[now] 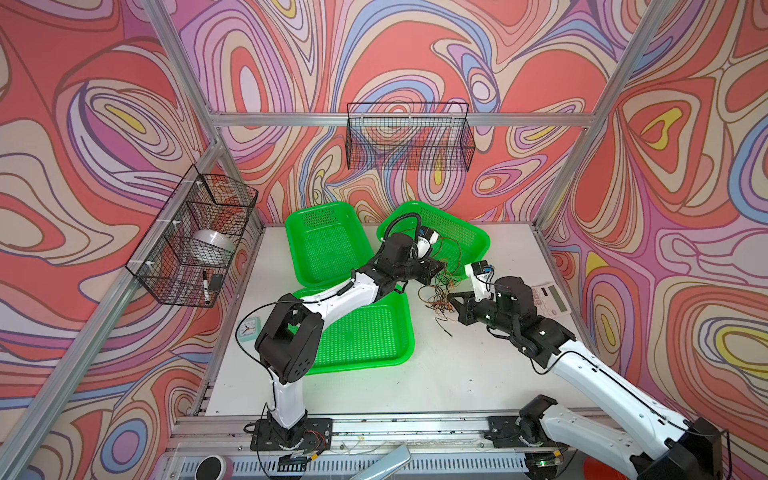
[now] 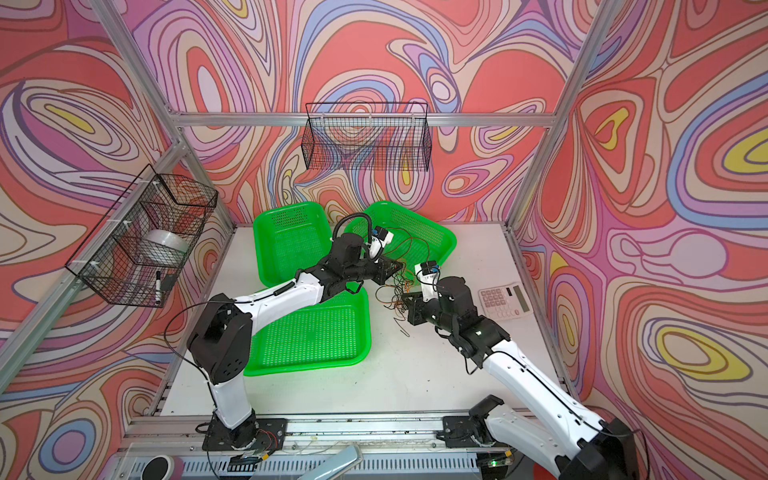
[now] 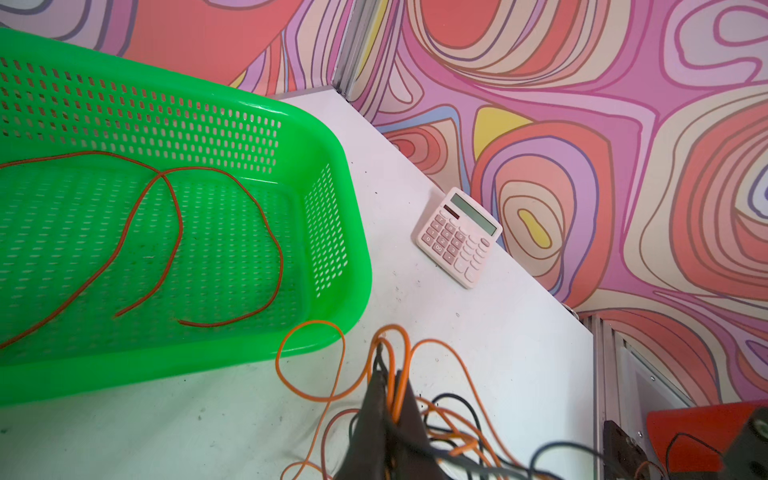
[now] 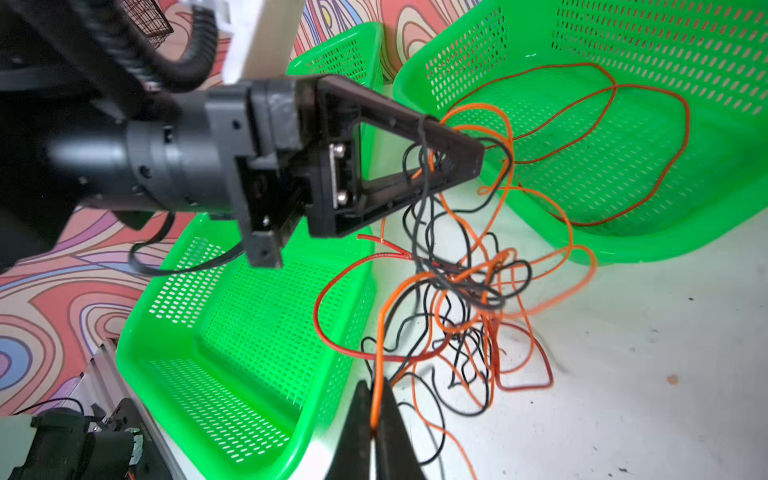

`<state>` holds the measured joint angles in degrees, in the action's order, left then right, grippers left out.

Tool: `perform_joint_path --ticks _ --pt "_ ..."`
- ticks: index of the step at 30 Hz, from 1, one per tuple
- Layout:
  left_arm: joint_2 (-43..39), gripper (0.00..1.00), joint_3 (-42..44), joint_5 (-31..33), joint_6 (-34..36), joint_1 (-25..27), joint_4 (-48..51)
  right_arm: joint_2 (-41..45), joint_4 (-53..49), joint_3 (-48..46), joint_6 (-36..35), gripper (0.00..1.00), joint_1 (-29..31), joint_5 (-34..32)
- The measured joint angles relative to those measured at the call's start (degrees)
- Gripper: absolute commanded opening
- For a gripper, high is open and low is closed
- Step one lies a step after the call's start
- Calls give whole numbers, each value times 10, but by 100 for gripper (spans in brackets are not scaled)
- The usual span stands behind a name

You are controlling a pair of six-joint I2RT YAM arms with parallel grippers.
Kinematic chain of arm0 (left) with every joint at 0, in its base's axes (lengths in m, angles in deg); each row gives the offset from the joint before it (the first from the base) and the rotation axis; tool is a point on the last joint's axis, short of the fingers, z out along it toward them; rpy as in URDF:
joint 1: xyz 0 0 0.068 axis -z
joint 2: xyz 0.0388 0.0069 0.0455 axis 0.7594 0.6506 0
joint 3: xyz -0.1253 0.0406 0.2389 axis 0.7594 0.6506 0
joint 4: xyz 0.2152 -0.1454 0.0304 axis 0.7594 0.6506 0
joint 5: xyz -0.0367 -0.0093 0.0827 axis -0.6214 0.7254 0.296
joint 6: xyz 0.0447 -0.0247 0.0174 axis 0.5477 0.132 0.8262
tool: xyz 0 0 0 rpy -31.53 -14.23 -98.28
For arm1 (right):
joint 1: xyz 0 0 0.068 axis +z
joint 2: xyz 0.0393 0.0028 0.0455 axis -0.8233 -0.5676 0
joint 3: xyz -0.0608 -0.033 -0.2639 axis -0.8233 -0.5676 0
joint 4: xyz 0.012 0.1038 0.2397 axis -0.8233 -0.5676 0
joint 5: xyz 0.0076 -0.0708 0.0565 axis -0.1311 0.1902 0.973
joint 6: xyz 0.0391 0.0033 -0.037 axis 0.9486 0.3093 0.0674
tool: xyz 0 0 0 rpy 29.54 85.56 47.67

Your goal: Untangle the cables

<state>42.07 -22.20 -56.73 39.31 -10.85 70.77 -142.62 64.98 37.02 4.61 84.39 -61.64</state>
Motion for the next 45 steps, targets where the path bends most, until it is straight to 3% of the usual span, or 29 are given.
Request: perform_joint_path --ticks 8,15,23,35,42,45 --pt "13 0 6 -8 0 -1 -4 75 -85 14 -31 0 0 -65" --pt "16 0 50 -35 0 0 -25 90 -146 52 -56 0 0 -143" --pt "40 0 68 -47 0 0 -30 126 -184 152 -83 0 0 -218" --pt "63 0 38 -80 2 13 -71 55 -301 319 -137 0 4 -285" --pt "62 0 38 -90 7 24 -111 18 -339 398 -179 0 4 -284" --pt "50 14 64 -85 12 23 -120 1 -341 401 -189 0 4 -265"
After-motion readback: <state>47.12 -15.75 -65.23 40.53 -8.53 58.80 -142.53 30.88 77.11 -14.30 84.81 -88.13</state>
